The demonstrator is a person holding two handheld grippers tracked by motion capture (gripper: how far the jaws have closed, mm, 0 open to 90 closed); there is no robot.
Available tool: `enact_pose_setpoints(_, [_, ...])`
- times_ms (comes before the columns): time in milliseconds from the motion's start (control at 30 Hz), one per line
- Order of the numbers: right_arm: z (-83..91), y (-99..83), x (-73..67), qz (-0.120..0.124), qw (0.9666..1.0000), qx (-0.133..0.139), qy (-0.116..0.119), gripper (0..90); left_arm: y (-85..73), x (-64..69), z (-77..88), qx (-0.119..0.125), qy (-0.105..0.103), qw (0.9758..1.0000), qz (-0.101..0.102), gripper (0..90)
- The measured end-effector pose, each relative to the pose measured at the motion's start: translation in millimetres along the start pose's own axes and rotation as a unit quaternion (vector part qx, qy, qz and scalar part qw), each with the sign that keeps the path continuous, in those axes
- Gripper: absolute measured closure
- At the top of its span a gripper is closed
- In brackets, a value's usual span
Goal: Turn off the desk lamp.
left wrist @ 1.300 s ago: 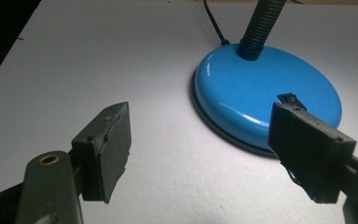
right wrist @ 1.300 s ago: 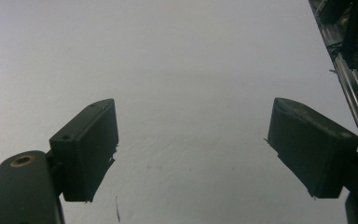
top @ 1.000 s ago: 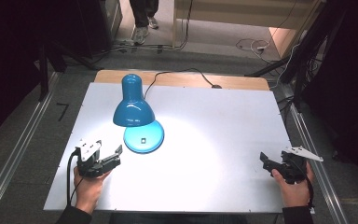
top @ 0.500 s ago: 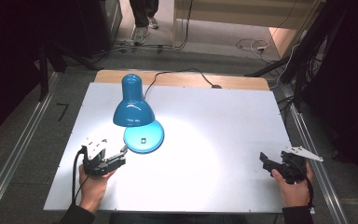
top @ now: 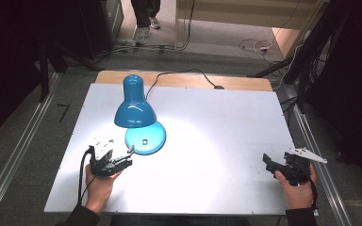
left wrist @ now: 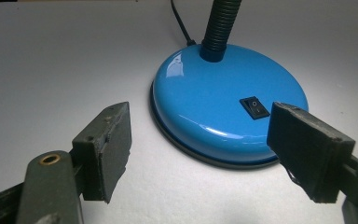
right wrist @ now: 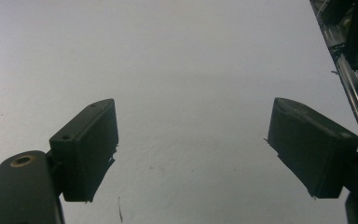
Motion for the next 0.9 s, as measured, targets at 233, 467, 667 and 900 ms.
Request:
enact_pose_setpoints(233, [-0.2,0.0,-0.1,0.000,1.0000,0.000,0.000,15.0,0.5,3.0,-4.1,0.000,-0.004,1.0000,-0.001,22.2])
enact_pose_setpoints(467, [0.2,0.0,-0.1,0.000,1.0000,0.001,0.001,15.1,1.4,5.5,-7.5,-0.001,-0.007,1.0000,-0.003,22.0])
enact_pose_setpoints(667, [0.6,0.0,0.1,0.001,1.0000,0.001,0.001,15.0,1.6,7.5,-10.1,-0.003,-0.010,0.9999,-0.005,22.0])
enact_pose_setpoints(900, [0.6,0.0,0.1,0.001,1.0000,0.001,0.002,15.0,2.0,9.6,-13.2,-0.005,-0.013,0.9999,-0.004,22.1])
Point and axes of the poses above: each handheld gripper's, and its own axes: z roughly backward along the jaws, y roughly out of its top, x roughly to its right, the point moved 1 cm from there along -z, roughly forward along the jaws, and after that the axes turned 15 degrees about -y, right-handed, at the moved point
